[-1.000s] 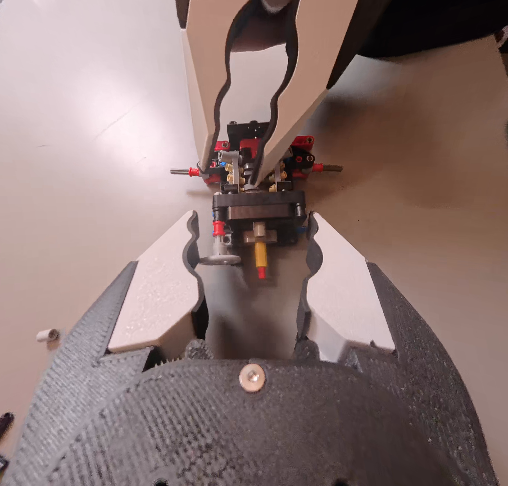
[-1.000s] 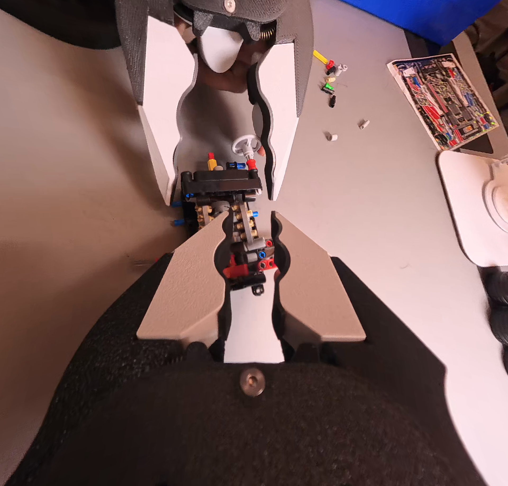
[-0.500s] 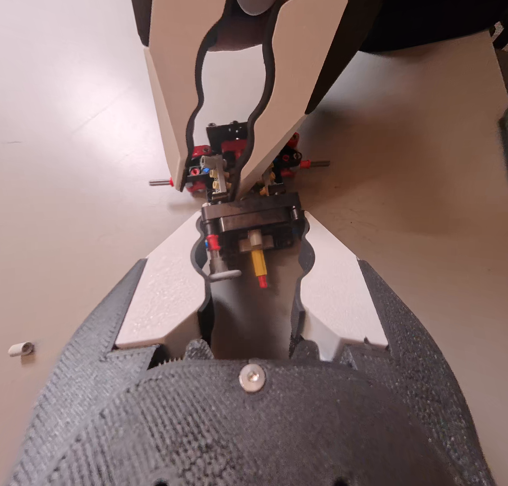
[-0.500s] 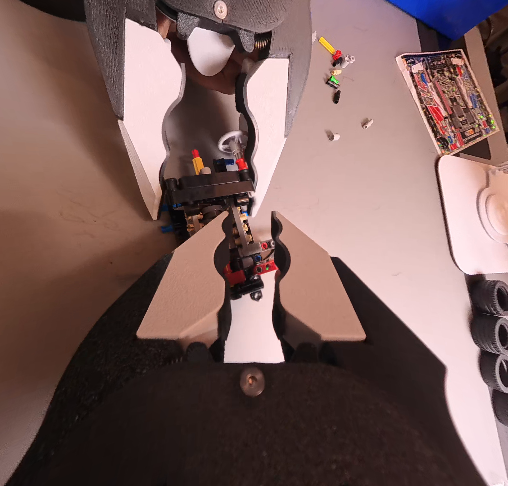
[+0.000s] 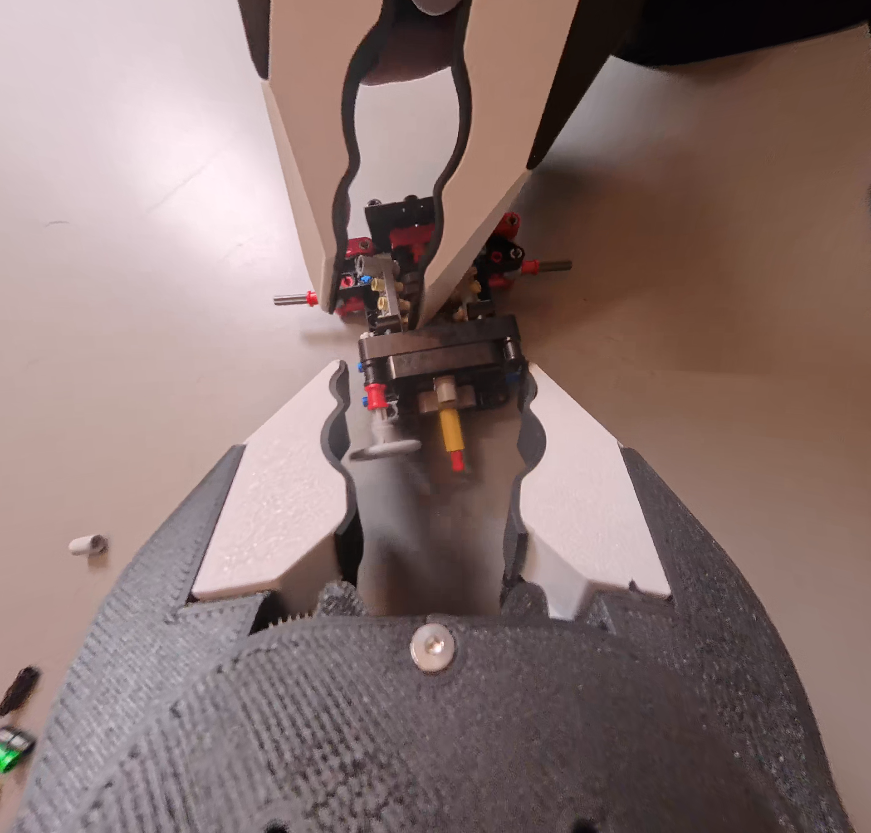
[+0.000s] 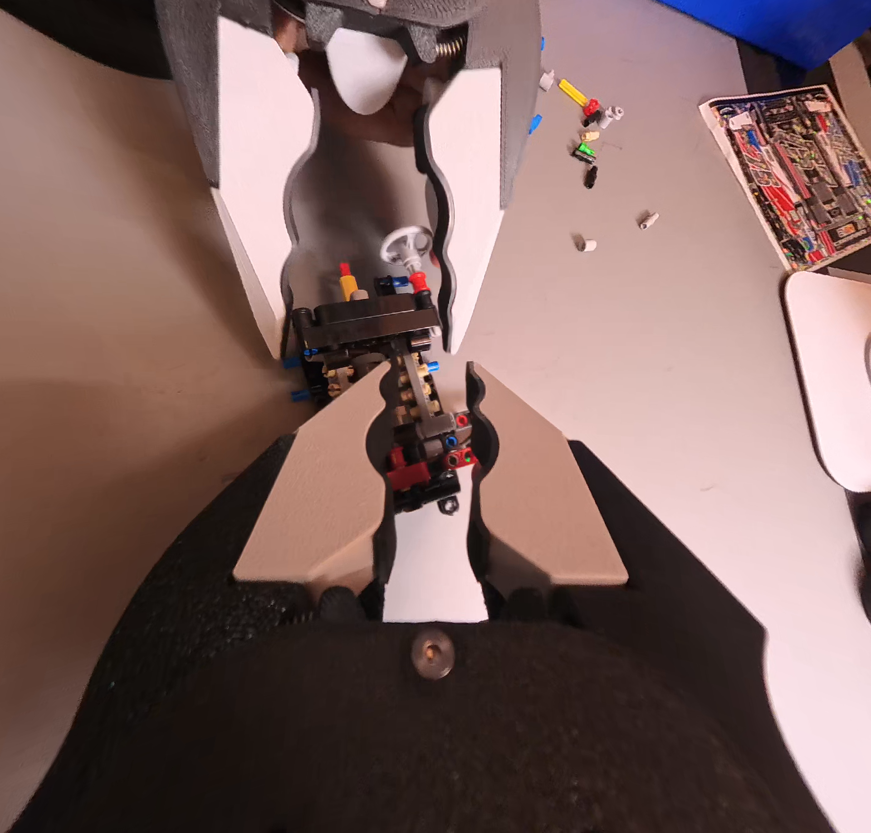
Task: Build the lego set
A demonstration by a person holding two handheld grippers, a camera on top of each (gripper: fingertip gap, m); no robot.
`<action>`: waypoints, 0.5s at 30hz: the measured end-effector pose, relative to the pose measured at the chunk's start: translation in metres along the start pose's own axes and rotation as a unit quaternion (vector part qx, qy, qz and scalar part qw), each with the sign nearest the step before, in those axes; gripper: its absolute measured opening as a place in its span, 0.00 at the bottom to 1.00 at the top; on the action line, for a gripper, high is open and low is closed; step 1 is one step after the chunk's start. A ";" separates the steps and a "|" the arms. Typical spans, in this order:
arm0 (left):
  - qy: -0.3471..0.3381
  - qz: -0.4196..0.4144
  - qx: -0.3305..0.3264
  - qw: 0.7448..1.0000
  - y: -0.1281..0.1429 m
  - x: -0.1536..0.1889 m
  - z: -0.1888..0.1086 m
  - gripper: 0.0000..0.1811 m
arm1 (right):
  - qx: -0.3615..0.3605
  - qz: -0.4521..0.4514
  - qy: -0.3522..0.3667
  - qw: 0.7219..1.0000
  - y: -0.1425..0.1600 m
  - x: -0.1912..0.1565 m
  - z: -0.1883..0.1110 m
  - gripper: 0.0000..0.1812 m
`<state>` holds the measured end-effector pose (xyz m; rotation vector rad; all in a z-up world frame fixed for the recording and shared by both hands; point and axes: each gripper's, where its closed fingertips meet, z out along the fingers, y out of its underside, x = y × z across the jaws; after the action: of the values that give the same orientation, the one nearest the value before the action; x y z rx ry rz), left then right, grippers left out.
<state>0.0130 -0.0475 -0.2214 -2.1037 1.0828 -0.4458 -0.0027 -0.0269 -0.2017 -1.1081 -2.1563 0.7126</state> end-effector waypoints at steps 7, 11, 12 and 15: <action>-0.069 -0.021 0.007 0.997 0.014 -0.005 -0.051 0.24 | 0.039 0.046 0.038 0.997 0.005 0.017 -0.022 0.14; -0.113 -0.020 0.013 0.993 0.031 0.002 -0.045 0.11 | 0.082 0.087 0.063 0.991 0.020 0.026 -0.039 0.14; -0.123 -0.012 0.009 0.992 0.033 0.002 -0.041 0.11 | 0.092 0.094 0.064 0.989 0.022 0.025 -0.041 0.14; -0.130 0.025 -0.004 0.991 0.032 0.007 -0.030 0.09 | 0.105 0.096 0.073 0.987 0.029 0.026 -0.044 0.14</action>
<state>-0.0183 -0.0786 -0.2250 -2.0689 0.9817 -0.1373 0.0319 0.0177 -0.1857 -1.2237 -1.8217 0.8933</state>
